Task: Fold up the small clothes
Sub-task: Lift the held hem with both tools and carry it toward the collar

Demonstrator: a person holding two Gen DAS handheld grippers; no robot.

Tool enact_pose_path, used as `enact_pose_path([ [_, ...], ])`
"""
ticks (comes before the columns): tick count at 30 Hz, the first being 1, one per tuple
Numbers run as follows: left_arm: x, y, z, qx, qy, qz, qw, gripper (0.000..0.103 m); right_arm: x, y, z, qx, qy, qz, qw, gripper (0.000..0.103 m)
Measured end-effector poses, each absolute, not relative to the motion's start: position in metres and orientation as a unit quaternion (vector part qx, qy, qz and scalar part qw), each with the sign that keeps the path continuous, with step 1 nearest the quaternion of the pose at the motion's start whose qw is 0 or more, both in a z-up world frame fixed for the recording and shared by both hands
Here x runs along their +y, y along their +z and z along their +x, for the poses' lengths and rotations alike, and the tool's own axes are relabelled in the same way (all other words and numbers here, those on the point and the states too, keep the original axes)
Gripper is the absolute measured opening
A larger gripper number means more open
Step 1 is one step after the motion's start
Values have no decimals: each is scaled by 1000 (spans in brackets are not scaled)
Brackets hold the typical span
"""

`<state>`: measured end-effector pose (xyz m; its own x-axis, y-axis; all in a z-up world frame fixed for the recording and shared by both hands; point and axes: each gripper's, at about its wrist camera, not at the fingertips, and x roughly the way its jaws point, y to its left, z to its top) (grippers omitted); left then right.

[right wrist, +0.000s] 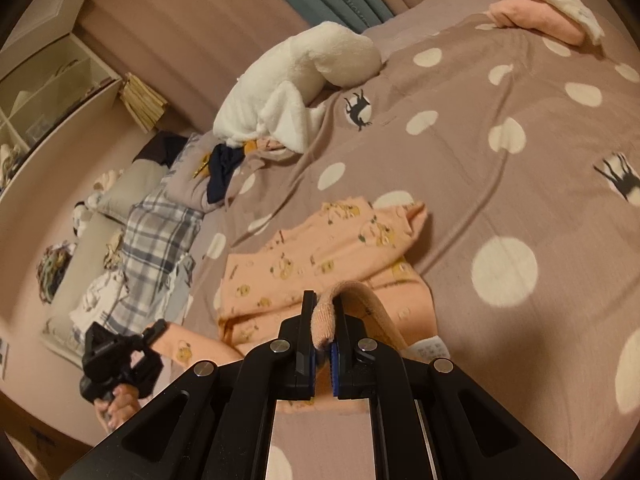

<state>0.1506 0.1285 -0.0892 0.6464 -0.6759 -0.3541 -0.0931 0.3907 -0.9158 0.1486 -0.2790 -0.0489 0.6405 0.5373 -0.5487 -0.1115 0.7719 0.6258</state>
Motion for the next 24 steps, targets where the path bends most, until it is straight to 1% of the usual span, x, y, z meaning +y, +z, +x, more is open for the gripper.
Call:
enact_pose_path([
  [10, 144, -101, 188, 361, -164, -526, 753, 1, -268, -48, 203, 394, 192, 259, 861, 7],
  [15, 145, -102, 218, 366, -140, -507, 768, 1, -263, -54, 232, 409, 185, 249, 858, 7],
  [24, 147, -121, 266, 372, -134, -518, 759, 1, -269, -87, 276, 435, 170, 260, 845, 7],
])
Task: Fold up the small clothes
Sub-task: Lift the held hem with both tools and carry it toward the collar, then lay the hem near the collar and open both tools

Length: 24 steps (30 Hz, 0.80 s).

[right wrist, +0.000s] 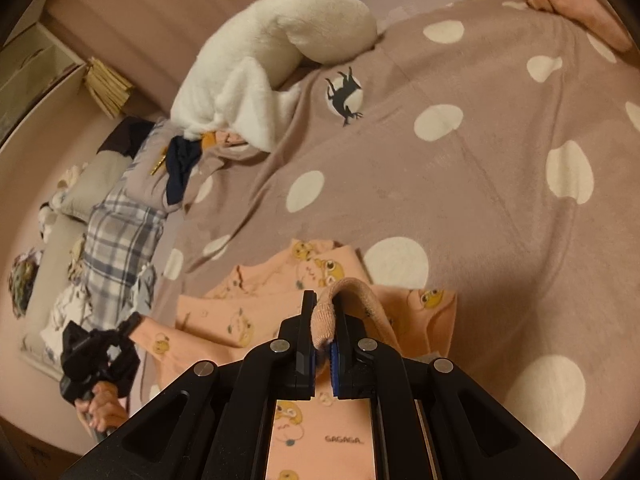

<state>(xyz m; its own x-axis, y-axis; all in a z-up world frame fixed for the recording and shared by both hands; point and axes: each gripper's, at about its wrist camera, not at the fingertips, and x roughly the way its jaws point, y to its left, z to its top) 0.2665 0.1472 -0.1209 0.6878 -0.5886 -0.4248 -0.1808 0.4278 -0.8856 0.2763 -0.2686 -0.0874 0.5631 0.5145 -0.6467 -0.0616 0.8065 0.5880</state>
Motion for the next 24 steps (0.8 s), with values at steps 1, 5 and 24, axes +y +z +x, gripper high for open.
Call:
enact_pose_path([
  [1, 149, -125, 272, 372, -134, -521, 757, 1, -270, -89, 280, 436, 170, 262, 844, 7],
  [5, 161, -136, 285, 367, -118, -536, 751, 1, -273, -93, 294, 441, 160, 265, 842, 7],
  [24, 197, -151, 312, 405, 30, -516, 754, 80, -302, -109, 332, 473, 67, 263, 838, 26],
])
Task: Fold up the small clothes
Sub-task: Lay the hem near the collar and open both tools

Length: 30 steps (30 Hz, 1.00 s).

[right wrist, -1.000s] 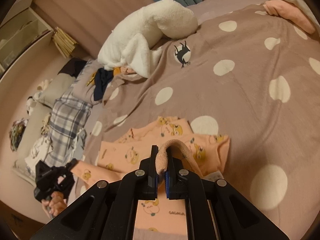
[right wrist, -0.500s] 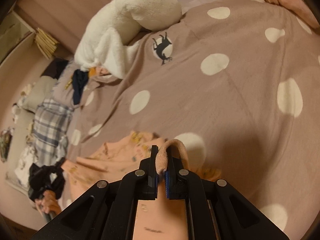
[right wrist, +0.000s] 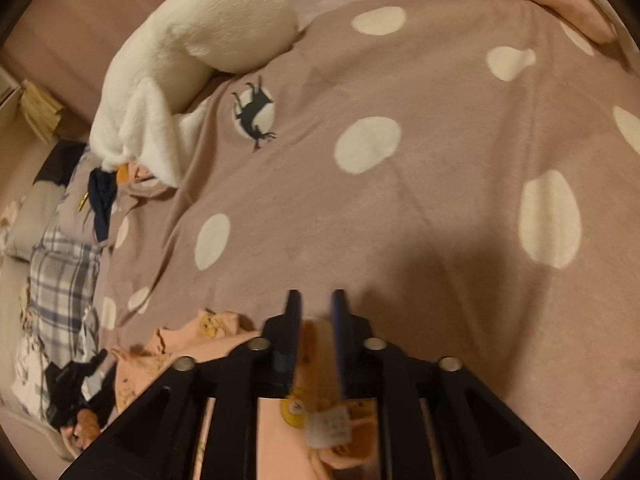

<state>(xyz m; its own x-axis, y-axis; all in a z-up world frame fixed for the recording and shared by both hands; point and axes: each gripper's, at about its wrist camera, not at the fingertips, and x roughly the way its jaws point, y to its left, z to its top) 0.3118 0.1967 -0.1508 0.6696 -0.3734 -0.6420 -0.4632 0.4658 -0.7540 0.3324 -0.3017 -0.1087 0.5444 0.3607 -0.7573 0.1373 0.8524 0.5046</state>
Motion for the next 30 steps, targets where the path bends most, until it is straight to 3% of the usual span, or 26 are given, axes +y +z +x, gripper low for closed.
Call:
enact_pose_path([
  [3, 205, -133, 296, 376, 3, -521, 766, 82, -291, -103, 323, 469, 111, 274, 833, 39],
  [8, 177, -113, 286, 419, -84, -478, 767, 86, -255, -101, 312, 483, 185, 279, 809, 66],
  [14, 114, -123, 303, 466, -187, -449, 739, 88, -207, -130, 325, 538, 248, 268, 760, 69],
  [18, 83, -146, 334, 487, -186, -423, 741, 87, -201, -140, 343, 530, 241, 270, 767, 69],
  [26, 90, -141, 365, 425, -151, -415, 790, 87, -210, -128, 384, 487, 205, 245, 813, 69],
  [30, 100, -138, 357, 444, -133, -379, 801, 88, -210, -128, 378, 494, 196, 225, 816, 69],
])
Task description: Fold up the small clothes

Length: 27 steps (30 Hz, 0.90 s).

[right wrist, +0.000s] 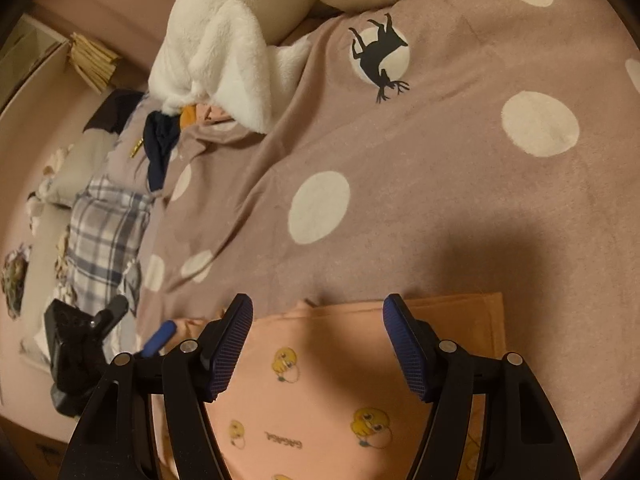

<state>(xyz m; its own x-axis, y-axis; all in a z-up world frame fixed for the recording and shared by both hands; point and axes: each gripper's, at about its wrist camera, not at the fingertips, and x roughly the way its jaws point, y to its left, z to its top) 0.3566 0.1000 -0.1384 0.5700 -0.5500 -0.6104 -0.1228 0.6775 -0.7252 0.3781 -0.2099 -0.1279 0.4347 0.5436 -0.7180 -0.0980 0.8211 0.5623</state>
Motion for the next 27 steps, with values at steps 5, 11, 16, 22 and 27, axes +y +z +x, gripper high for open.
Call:
enact_pose_path([
  [5, 104, -137, 336, 480, -101, -369, 789, 91, -213, -124, 357, 498, 198, 246, 808, 69],
  [11, 104, -115, 283, 484, -119, -346, 795, 102, -204, -100, 297, 474, 200, 212, 831, 80],
  [16, 108, -102, 238, 493, -145, -362, 777, 103, -203, -84, 250, 456, 211, 192, 843, 93],
  [22, 97, -99, 190, 500, -158, -338, 782, 103, -209, -80, 212, 458, 206, 192, 843, 100],
  [27, 84, -108, 165, 517, -195, -347, 758, 103, -216, -90, 187, 471, 199, 209, 833, 101],
])
